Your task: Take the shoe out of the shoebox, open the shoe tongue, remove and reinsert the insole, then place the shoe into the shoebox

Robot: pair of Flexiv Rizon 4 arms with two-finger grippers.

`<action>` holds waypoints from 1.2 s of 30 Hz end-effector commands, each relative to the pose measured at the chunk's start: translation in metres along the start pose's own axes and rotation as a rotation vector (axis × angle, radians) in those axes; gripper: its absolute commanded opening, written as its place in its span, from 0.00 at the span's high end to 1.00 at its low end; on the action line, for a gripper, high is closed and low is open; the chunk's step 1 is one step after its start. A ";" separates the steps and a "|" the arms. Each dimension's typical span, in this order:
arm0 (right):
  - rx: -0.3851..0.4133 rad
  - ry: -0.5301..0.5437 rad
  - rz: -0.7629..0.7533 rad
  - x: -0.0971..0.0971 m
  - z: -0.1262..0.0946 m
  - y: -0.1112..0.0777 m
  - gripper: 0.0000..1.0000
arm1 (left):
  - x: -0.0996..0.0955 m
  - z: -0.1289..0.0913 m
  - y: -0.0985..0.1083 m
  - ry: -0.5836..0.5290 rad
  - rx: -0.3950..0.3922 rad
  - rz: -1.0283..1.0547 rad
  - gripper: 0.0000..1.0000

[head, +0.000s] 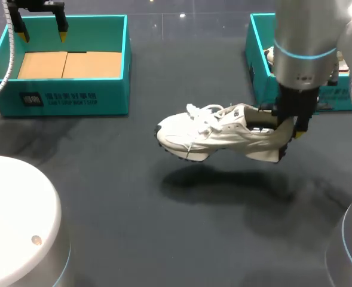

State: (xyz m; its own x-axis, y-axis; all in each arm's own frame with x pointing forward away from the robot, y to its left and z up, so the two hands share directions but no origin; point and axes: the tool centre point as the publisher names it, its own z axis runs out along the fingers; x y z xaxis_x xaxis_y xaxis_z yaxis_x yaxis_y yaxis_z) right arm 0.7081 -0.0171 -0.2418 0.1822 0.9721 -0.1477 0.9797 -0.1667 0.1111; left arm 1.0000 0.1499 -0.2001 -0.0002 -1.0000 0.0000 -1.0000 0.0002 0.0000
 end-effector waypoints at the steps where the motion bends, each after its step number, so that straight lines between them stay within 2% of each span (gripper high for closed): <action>1: 0.008 -0.004 -0.021 0.024 0.013 -0.014 1.00 | 0.000 0.000 0.000 0.000 0.000 0.000 0.00; 3: 0.036 0.033 -0.023 0.032 0.016 -0.021 1.00 | 0.000 0.000 0.000 0.000 0.000 0.000 0.00; 16: 0.036 0.033 -0.023 0.032 0.016 -0.021 1.00 | 0.000 0.000 0.000 0.000 0.000 0.000 0.00; 17: 0.023 0.009 -0.034 0.038 0.015 -0.023 1.00 | 0.000 0.000 0.000 0.000 0.000 0.000 0.00; 20: 0.012 -0.058 -0.045 0.058 0.026 -0.038 1.00 | 0.000 0.000 0.000 0.000 0.000 0.000 0.00; 23: 0.022 -0.081 -0.056 0.069 0.042 -0.049 1.00 | 0.000 0.000 0.000 0.000 0.000 0.000 0.00; 28: 0.024 -0.047 -0.089 0.080 0.058 -0.058 1.00 | 0.000 0.000 0.000 0.000 0.000 0.000 0.00; 36: 0.036 -0.043 -0.061 0.094 0.079 -0.068 1.00 | 0.000 0.000 0.000 0.000 0.000 0.000 0.00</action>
State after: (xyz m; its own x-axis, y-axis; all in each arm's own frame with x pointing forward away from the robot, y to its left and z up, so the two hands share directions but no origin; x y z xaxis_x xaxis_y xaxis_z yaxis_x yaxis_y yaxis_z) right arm 0.6631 0.0605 -0.3278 0.1218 0.9753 -0.1841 0.9915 -0.1109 0.0684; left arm 1.0000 0.1499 -0.2001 -0.0002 -1.0000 -0.0001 -1.0000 0.0002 0.0001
